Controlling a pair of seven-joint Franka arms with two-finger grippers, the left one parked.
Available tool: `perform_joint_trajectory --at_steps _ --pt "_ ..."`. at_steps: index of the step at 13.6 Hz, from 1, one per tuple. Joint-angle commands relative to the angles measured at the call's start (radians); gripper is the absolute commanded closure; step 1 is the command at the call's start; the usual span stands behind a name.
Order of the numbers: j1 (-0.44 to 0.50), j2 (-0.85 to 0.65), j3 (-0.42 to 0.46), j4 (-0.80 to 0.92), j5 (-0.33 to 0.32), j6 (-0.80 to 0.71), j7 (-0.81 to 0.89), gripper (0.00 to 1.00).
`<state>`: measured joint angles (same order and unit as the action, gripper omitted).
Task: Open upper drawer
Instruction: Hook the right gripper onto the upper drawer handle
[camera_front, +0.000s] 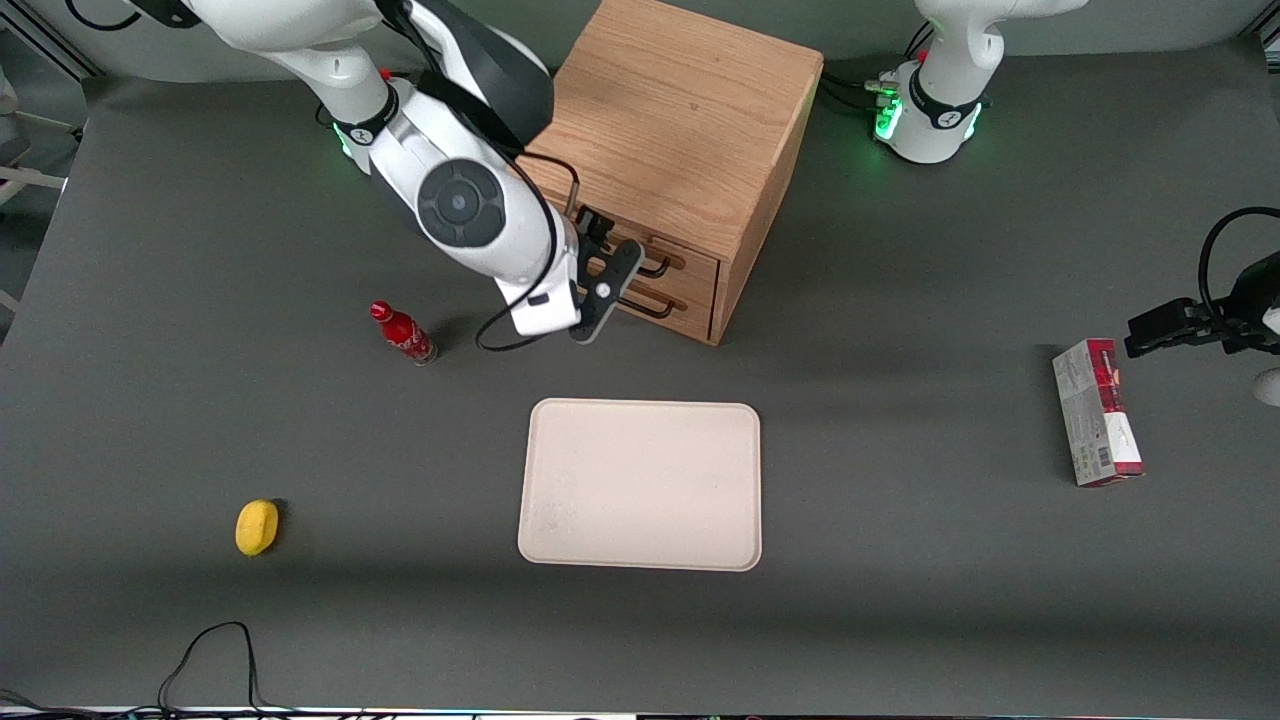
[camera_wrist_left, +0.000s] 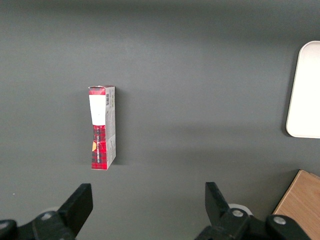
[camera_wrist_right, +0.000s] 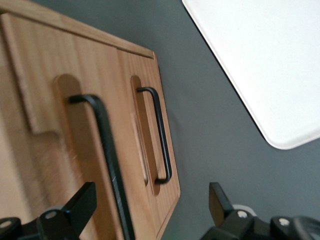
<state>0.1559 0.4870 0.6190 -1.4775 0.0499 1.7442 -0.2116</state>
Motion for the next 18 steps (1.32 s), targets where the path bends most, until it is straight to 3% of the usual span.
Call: perform_joint_trajectory --at_steps 1,10,15,18 --pt "0.004 0.044 0.008 0.029 0.021 0.006 -0.022 0.00" --pt "0.010 0.050 0.039 0.006 0.022 -0.003 -0.009 0.00" --pt "0.002 0.076 0.031 0.011 -0.060 0.006 -0.055 0.00" --pt "-0.004 0.081 0.012 0.052 -0.071 0.008 -0.087 0.00"
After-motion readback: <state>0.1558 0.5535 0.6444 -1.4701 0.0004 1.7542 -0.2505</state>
